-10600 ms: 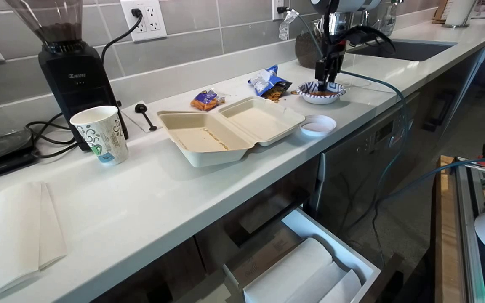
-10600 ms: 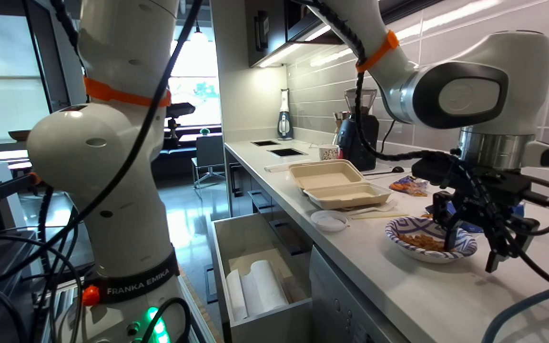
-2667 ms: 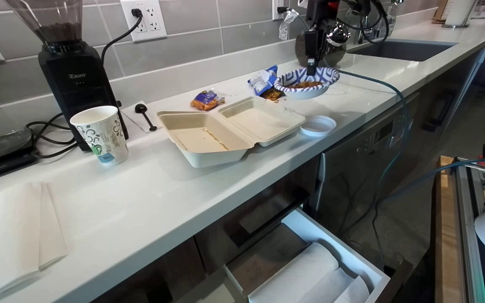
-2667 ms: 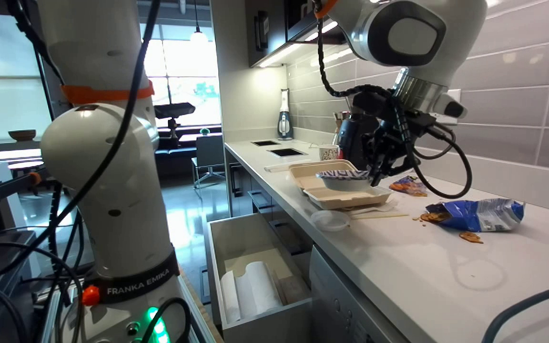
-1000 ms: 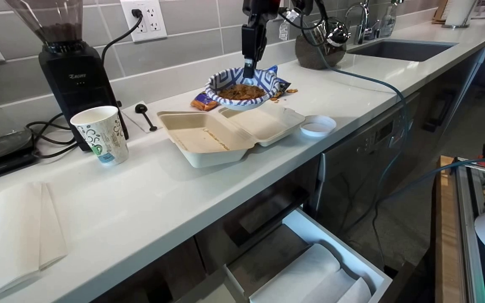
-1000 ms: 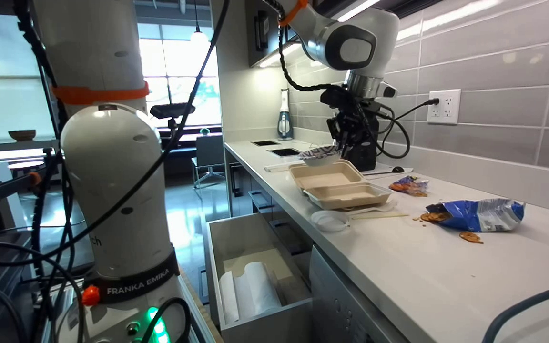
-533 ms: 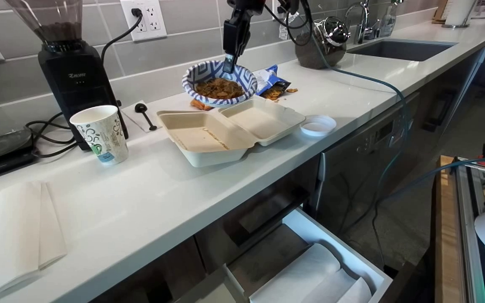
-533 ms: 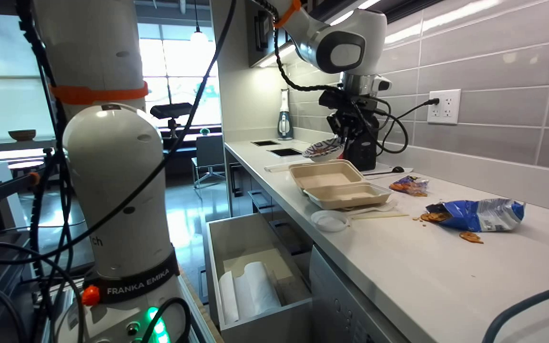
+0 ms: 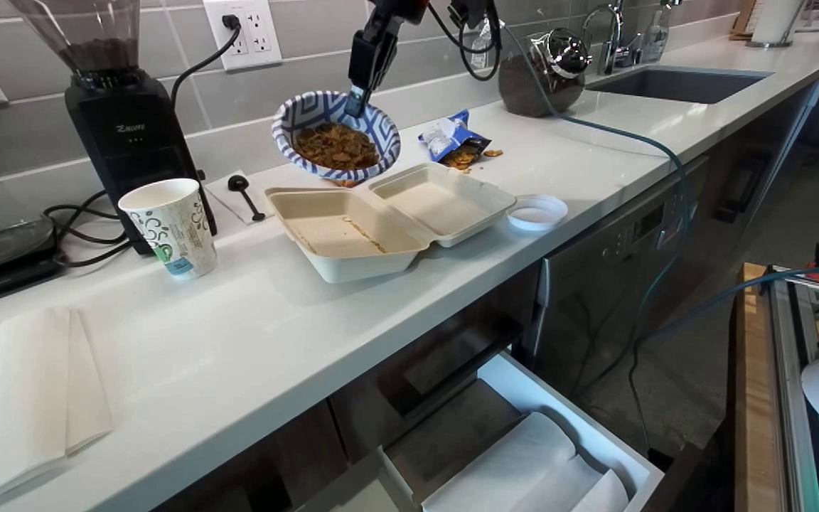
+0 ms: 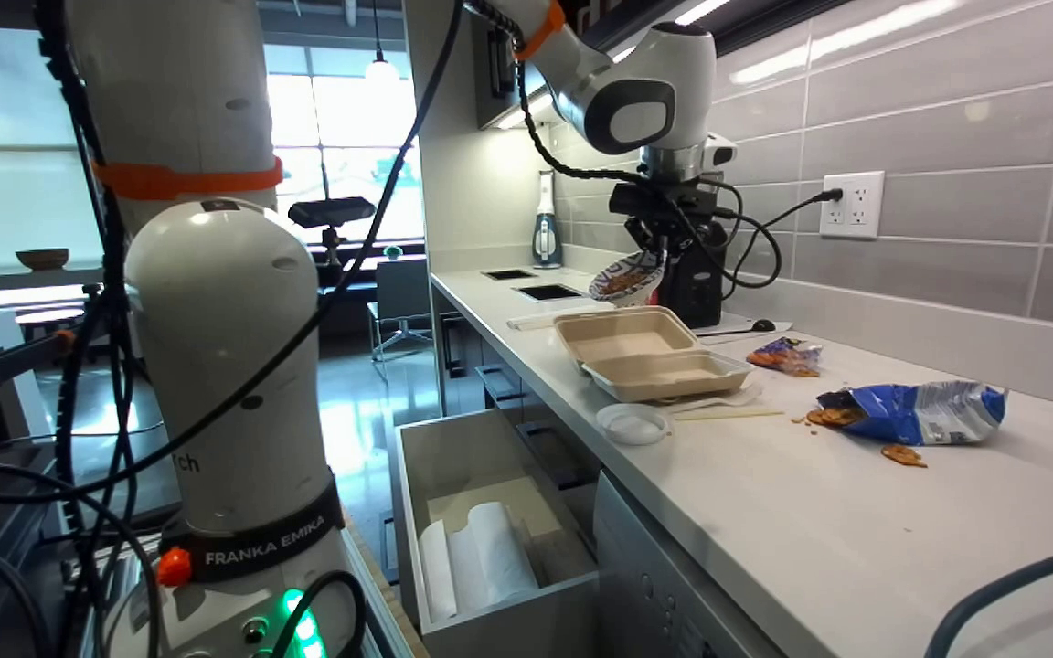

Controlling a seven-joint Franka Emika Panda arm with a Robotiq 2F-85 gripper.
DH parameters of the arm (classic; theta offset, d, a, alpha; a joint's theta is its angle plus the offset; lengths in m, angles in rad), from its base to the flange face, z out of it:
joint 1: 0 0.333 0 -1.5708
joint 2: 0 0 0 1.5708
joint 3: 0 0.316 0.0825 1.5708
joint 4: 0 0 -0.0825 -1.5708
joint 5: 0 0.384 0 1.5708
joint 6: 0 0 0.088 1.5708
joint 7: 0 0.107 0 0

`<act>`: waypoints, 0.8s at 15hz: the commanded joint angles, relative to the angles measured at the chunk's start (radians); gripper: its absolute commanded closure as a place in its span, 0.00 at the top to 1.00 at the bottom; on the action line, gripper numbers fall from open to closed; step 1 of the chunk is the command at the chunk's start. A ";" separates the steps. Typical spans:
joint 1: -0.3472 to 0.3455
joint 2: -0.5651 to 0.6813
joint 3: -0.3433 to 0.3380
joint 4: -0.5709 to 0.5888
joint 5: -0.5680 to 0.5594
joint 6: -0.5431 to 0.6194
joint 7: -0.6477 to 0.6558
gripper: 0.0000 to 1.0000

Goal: Pour the contents in the bowl into the carton box

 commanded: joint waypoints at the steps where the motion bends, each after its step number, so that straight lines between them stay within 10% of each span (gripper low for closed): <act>1: 0.017 -0.019 0.009 -0.036 0.082 0.081 -0.083 0.03; 12: 0.039 -0.055 0.027 -0.103 0.201 0.288 -0.284 0.03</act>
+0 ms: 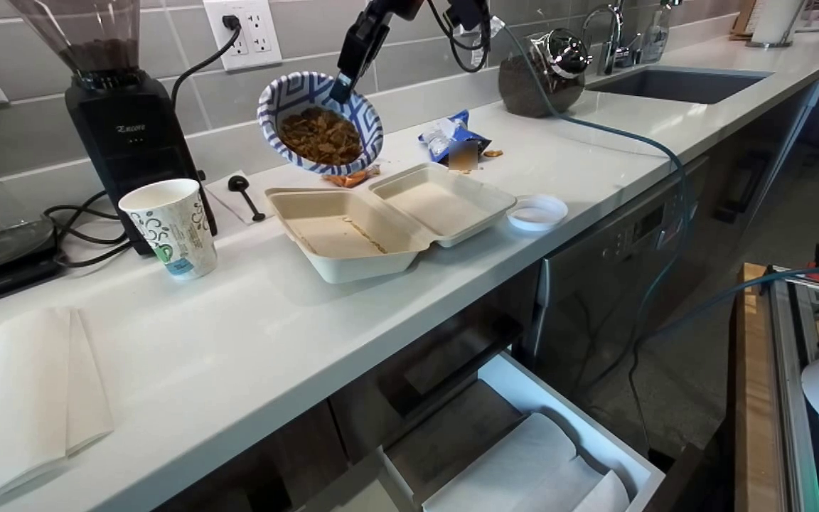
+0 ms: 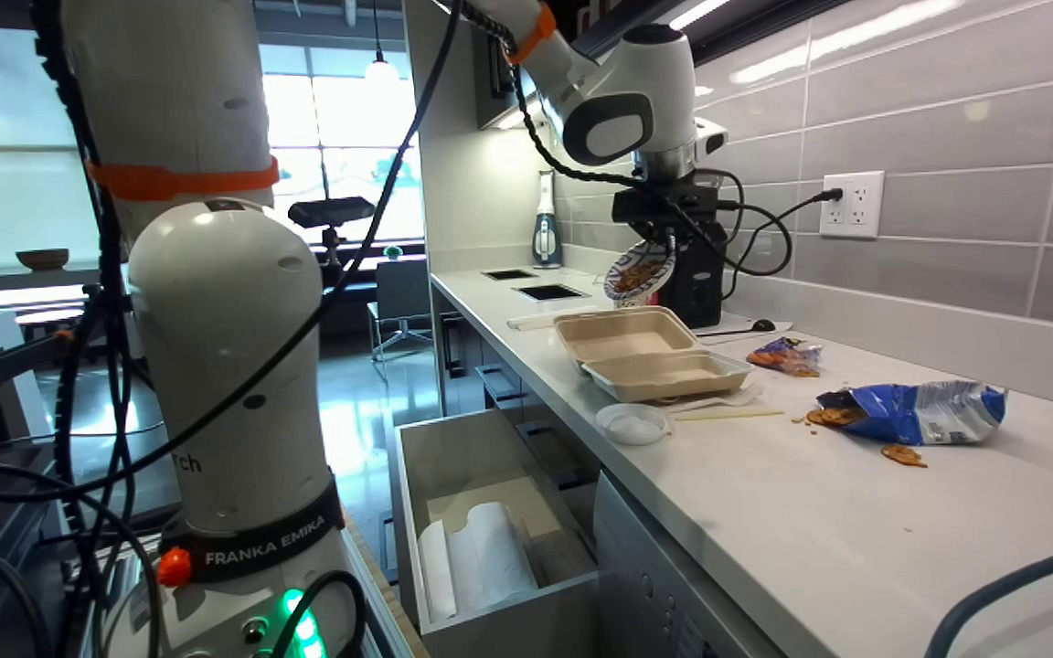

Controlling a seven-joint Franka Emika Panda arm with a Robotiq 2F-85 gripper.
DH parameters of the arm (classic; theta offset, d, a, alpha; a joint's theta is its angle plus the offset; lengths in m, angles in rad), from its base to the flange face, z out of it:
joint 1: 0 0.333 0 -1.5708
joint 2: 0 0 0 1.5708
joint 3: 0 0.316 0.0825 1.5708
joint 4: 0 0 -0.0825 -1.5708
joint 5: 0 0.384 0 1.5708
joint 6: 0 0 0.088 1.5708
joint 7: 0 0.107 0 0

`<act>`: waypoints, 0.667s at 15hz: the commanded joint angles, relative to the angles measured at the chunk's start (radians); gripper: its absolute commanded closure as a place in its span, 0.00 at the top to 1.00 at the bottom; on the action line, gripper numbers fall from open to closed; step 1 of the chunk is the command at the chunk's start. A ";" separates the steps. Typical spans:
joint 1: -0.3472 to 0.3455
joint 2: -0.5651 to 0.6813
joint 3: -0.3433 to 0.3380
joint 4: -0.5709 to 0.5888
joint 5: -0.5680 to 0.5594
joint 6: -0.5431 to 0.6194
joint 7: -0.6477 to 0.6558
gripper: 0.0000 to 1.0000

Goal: Pour the contents in the bowl into the carton box

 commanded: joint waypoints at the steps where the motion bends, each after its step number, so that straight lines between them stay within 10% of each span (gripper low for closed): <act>1: 0.015 -0.039 0.006 -0.053 0.086 0.071 -0.110 0.03; 10: 0.027 -0.090 0.000 -0.092 0.242 0.115 -0.333 0.03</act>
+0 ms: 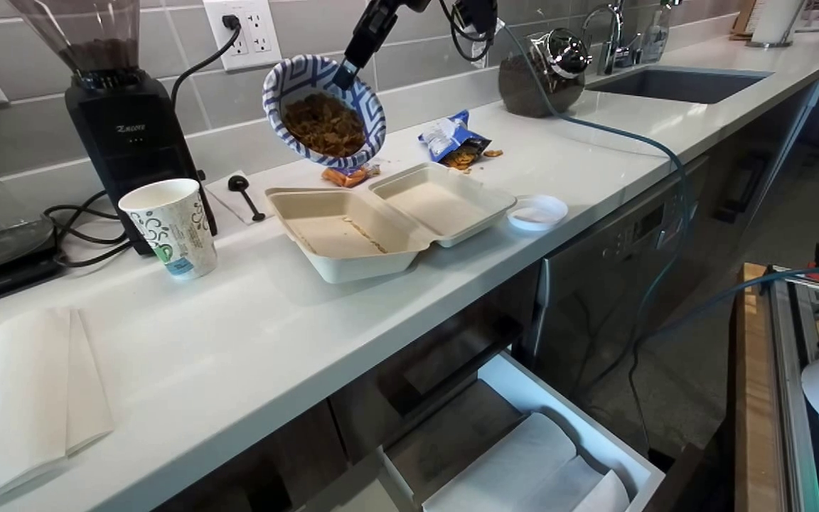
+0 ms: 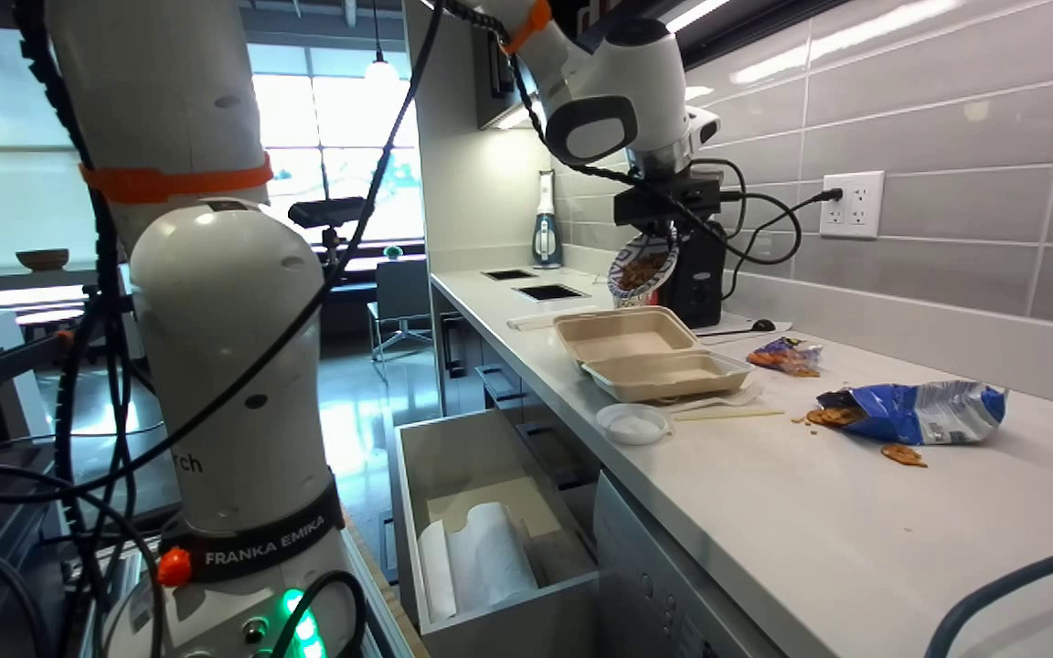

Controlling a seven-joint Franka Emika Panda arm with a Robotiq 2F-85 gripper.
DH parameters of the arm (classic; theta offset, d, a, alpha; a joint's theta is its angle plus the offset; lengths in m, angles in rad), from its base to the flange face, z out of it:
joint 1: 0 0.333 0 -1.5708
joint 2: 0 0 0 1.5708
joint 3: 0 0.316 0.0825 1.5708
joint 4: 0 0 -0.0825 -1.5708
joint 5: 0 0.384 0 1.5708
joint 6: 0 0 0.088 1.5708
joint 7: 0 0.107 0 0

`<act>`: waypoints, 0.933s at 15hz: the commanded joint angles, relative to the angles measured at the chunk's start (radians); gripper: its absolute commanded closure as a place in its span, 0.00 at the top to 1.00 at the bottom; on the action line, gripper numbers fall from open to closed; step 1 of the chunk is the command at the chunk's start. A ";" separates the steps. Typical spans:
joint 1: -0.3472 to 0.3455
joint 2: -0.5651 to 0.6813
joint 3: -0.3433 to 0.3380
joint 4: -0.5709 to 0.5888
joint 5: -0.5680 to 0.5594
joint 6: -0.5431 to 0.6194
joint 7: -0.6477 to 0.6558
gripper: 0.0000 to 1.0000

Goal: Pour the contents in the bowl into the carton box

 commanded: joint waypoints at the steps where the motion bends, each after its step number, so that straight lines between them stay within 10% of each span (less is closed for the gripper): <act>1: 0.013 -0.046 -0.005 -0.045 0.086 0.029 -0.108 0.03; 14: 0.012 -0.054 0.000 -0.056 0.332 0.025 -0.333 0.03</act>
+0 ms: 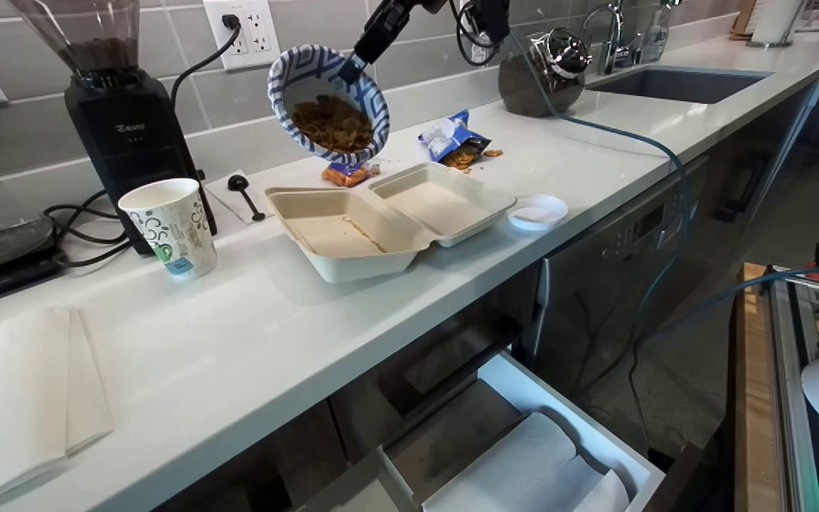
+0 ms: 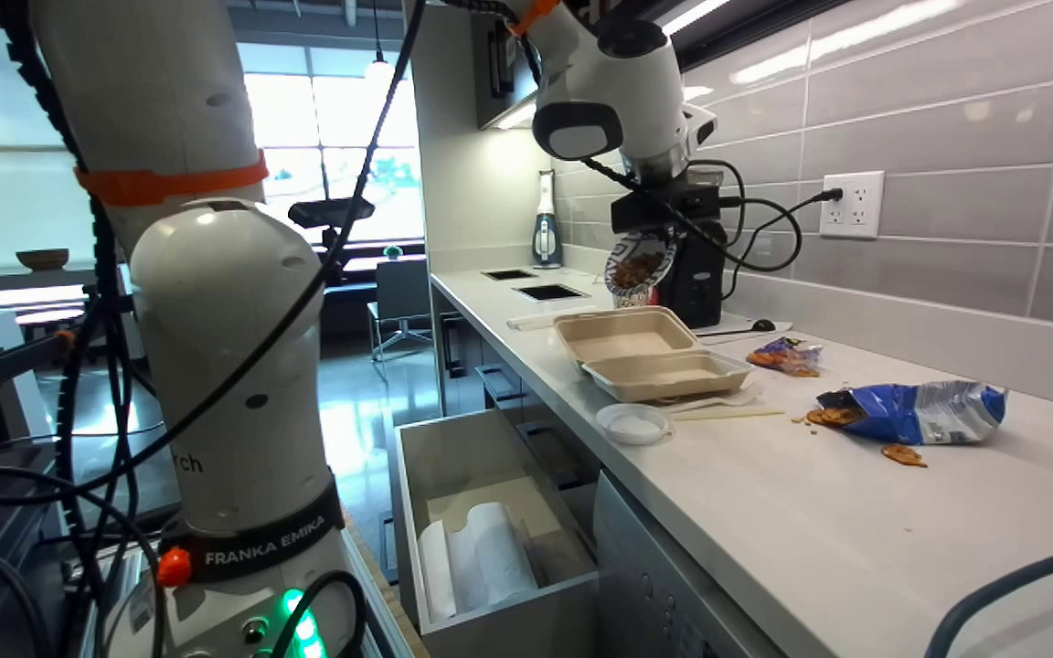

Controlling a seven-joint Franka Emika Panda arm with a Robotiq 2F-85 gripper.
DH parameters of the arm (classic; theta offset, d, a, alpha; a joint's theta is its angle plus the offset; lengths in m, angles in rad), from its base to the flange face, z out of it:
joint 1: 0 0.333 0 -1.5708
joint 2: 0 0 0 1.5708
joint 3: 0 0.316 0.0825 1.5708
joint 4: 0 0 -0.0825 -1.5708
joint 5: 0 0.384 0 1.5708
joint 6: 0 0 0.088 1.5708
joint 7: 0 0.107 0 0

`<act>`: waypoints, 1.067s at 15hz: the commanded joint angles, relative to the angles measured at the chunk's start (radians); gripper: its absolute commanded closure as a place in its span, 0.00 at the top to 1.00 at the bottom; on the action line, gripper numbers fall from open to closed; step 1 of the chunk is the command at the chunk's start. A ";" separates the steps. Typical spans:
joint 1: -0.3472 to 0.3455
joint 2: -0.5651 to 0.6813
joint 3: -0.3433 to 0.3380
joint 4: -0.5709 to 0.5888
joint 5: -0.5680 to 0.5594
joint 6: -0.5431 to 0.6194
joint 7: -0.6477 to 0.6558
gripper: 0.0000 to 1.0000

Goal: Pour the contents in the bowl into the carton box

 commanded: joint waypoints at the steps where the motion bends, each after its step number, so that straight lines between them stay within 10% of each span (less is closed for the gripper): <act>1: -0.004 -0.004 0.005 -0.032 -0.029 -0.001 0.023 0.03; 16: 0.037 -0.011 0.005 0.025 0.204 0.025 -0.320 0.03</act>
